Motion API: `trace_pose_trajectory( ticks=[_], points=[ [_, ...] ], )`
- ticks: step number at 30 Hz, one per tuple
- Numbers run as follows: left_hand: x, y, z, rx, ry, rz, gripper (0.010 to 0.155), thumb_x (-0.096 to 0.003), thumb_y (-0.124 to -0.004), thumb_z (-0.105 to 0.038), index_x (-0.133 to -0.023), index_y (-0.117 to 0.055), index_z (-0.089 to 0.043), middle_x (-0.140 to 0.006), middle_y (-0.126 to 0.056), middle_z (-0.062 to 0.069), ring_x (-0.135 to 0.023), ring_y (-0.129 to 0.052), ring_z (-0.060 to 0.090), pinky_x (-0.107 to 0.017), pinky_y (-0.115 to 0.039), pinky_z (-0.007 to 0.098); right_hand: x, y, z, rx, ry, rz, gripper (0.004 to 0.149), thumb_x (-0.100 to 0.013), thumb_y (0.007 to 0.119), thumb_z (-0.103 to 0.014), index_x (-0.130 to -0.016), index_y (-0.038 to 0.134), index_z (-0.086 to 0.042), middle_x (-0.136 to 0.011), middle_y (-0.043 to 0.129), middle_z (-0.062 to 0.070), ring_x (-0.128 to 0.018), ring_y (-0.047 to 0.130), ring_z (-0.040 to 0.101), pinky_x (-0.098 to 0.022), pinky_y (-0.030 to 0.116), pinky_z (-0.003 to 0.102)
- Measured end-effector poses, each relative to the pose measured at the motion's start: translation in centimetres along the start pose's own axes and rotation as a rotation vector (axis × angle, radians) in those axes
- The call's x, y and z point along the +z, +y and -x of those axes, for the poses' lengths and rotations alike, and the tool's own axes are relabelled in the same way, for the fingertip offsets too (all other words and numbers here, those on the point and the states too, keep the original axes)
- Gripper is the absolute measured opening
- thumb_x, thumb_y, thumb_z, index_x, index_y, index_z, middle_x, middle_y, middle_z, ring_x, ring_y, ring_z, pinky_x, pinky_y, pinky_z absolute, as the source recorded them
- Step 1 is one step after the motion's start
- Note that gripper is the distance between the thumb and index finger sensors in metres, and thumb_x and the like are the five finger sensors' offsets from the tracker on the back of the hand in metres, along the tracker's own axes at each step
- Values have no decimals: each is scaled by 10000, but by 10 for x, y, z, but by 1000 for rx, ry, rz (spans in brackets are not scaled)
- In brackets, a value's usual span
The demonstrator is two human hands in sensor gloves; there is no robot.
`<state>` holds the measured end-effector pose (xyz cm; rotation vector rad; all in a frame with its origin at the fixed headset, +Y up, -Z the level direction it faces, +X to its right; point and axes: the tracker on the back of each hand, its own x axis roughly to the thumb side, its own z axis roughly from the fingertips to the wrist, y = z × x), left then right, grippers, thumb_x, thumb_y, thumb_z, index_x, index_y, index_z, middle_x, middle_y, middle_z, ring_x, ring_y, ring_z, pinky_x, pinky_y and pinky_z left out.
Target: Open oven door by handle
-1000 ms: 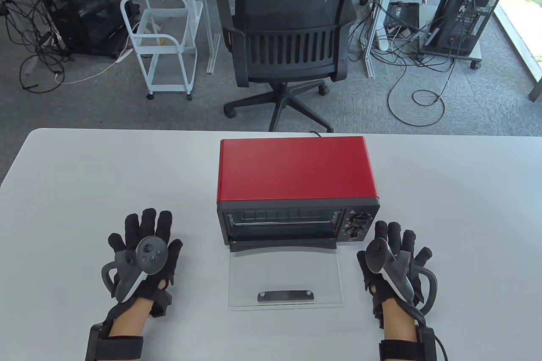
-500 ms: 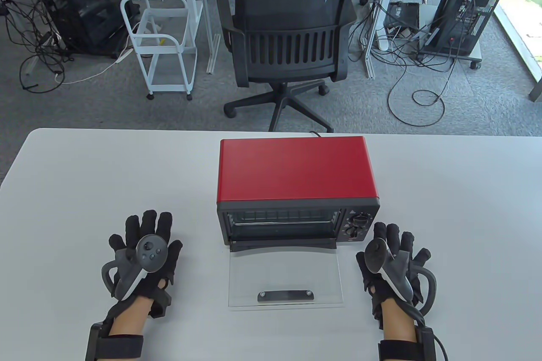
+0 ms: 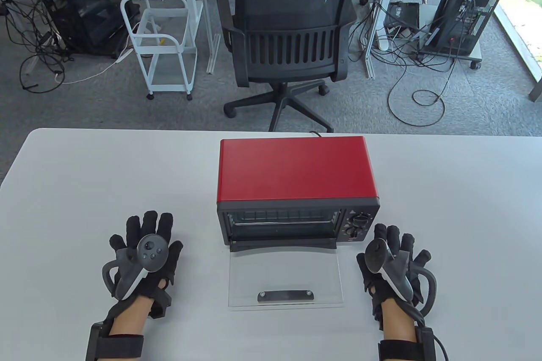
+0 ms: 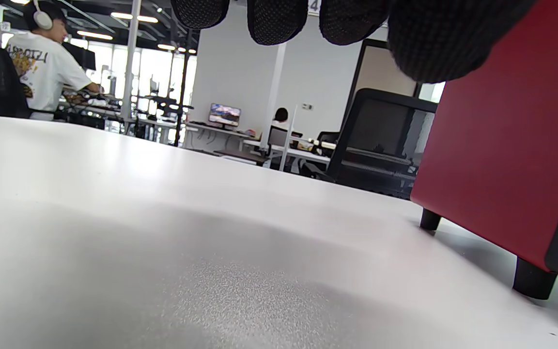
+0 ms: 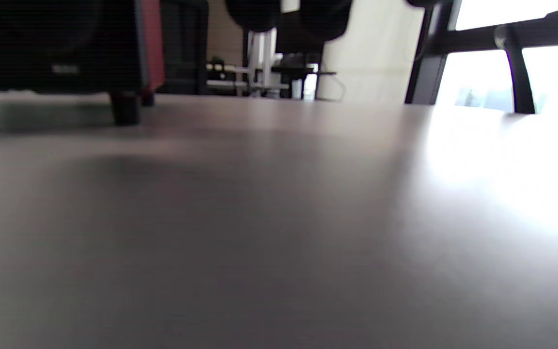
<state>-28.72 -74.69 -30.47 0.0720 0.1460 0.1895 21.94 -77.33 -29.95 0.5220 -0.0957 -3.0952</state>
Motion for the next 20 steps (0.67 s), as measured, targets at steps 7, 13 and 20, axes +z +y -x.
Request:
trace_pose_trajectory(
  ticks=[7,13,20],
  points=[
    [-1,0,0,6,0,0,710,-457,-680,-594,-1088,-384,-458,-1243,-337,-45,-1200,-316,391,-724,-257,762,0,0,0,8,4,-9,689,-443,597,-733,-986,222,-535,-1215,315,-157,-1152,359,278,-757,366,663],
    [-1,0,1,12,0,-2,711,-456,-681,-595,-1088,-384,-459,-1243,-336,-47,-1200,-316,391,-724,-256,762,1,0,0,9,5,-14,694,-442,598,-733,-989,223,-528,-1214,314,-154,-1152,359,279,-756,365,664],
    [-1,-1,1,12,0,-1,711,-457,-680,-594,-1088,-383,-459,-1243,-336,-45,-1200,-313,392,-724,-256,761,1,0,1,22,7,-21,696,-441,599,-732,-992,226,-526,-1216,317,-151,-1152,359,279,-755,361,666]
  ],
)
